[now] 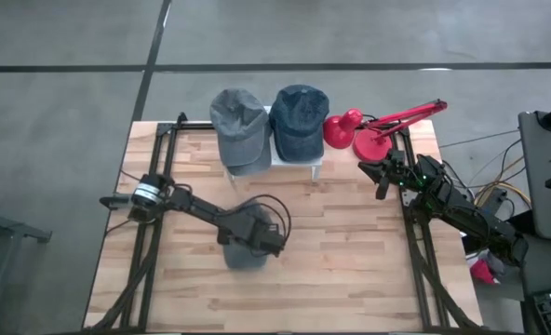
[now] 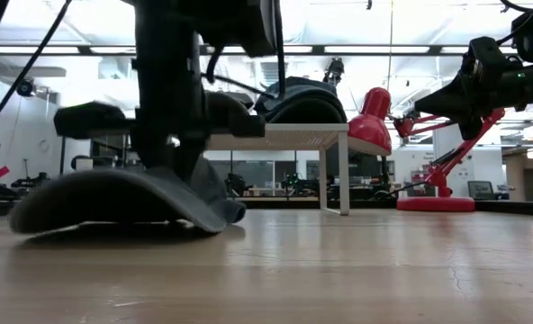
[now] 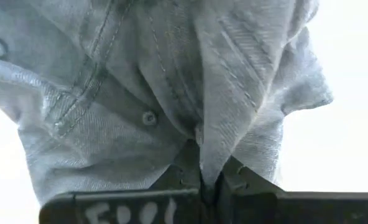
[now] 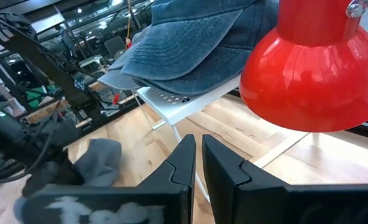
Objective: Pick & Place hat
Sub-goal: Stack the gray cap on the stacked gray caps on the shelf
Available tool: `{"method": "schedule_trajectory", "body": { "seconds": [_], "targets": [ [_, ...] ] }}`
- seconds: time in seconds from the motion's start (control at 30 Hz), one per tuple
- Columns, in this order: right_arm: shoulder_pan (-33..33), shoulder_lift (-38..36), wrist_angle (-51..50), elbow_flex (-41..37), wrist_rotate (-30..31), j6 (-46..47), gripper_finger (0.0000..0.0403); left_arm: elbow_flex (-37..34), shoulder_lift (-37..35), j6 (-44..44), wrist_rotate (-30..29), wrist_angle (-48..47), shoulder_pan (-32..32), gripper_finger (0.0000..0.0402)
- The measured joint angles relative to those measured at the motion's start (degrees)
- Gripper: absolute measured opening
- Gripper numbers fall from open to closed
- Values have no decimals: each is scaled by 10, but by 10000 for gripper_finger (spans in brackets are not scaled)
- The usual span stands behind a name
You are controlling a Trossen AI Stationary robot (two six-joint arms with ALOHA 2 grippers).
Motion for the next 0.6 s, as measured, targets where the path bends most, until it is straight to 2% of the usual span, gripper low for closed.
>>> {"method": "schedule_trajectory", "body": {
  "seconds": [0.6],
  "targets": [
    [0, 0, 0, 0, 0, 0, 27, 204, 0, 28, -34, -161, -86, 1]
  ]
}}
